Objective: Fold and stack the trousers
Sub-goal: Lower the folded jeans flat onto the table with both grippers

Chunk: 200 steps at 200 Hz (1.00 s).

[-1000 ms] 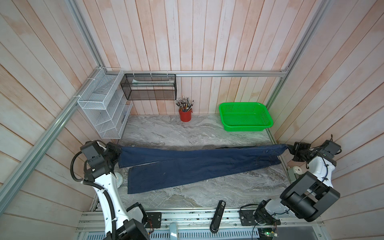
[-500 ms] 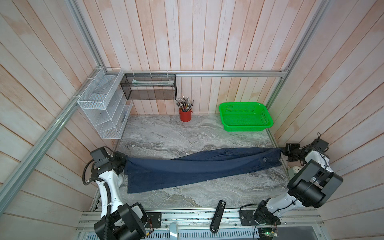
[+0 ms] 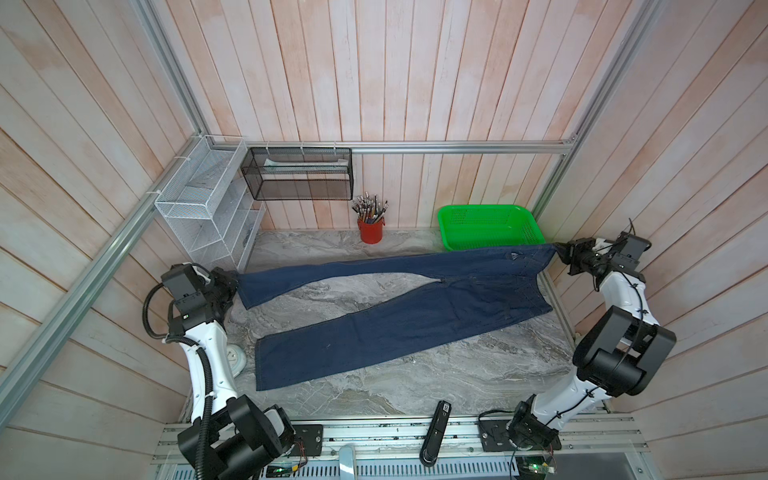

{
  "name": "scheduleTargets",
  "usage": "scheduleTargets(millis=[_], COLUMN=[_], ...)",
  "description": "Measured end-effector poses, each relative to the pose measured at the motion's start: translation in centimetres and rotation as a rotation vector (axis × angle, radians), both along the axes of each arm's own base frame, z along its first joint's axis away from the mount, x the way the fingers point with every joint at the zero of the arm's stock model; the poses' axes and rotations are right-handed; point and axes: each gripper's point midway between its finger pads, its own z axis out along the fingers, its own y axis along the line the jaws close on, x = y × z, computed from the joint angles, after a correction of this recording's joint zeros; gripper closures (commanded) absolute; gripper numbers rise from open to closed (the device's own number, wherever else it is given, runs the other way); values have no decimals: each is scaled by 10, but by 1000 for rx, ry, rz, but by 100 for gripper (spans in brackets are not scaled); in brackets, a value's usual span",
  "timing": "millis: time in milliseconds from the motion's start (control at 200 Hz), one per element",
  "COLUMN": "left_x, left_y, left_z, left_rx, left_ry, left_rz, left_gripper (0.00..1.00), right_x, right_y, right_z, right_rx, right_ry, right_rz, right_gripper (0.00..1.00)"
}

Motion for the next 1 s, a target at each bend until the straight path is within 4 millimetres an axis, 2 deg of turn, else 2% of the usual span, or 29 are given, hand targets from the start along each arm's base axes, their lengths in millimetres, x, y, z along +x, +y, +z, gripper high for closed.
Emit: scheduleTargets(millis=[40,115,185,265,360,520,715,865,1000], left_x=[-9,-24,-36,-44,-50,-57,-71,-78,-81], left_y=[-5,-14,-20,-25,-27,-27,-29,-30,-32], left_z=[-22,-52,-69,-80,-81,-61,-54,-59,-79], left_rx=[-22,-45,-55,-56,-39,16,54,56,19], left_ry=[42,94,125,142,137,84,70,84,130], left_rz=[3,6,5,3,3,9,29,42,48], left_gripper=[100,100,100,100,100,100,100,100,100], right_x=[-11,-26,-33,-36,-38,-42,-54,-61,-64], right_y=[0,-2,-6,-11,-14,-22,-33,-35,-36], right_z=[-27,-61,-80,-88,-95,-97,-102,-110,-119], right_rx=[24,51,55,40,24,-4,-37,-60,-73], right_ry=[55,123,157,168,181,206,252,285,309], right_rz=[-9,-19,-22,-19,-17,-26,-41,-40,-40], right_gripper=[100,100,100,100,100,100,100,100,100])
